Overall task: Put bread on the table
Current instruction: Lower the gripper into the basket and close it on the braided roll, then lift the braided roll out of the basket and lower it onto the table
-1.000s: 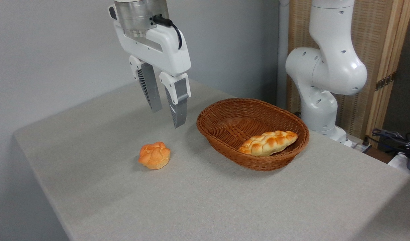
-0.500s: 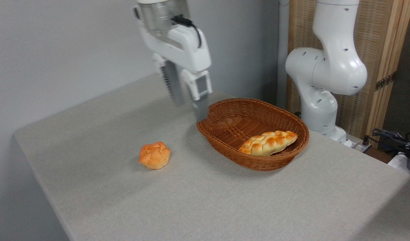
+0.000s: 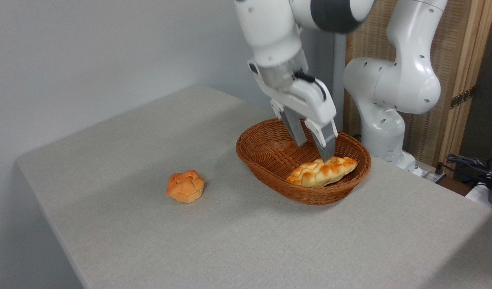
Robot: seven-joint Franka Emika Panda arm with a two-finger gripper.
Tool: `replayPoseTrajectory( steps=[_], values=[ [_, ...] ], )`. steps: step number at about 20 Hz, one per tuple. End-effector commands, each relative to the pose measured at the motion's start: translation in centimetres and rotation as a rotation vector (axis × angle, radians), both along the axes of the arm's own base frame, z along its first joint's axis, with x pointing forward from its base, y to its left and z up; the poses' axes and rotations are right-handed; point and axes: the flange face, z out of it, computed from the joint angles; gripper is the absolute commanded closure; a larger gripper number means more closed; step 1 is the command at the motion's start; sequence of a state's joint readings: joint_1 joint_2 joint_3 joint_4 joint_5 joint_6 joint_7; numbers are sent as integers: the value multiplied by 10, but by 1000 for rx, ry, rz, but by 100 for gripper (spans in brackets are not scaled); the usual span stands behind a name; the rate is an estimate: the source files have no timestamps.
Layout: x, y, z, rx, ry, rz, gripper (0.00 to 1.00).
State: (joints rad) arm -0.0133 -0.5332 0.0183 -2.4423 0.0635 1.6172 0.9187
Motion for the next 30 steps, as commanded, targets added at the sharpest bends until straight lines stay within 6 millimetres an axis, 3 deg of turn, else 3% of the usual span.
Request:
replayPoseTrajectory(
  steps=[1,7,12,19,24,26,30],
  values=[
    [-9,17,-35,9,-4,17,0],
    [-13,22,-56,40,31,-7,1],
    [-9,18,-60,37,31,-26,57],
    [-6,15,-63,20,31,-83,85],
    [-6,11,-59,13,34,-112,91],
    [-3,8,-47,14,31,-117,92],
    [7,-7,8,-83,54,-106,96]
  ],
)
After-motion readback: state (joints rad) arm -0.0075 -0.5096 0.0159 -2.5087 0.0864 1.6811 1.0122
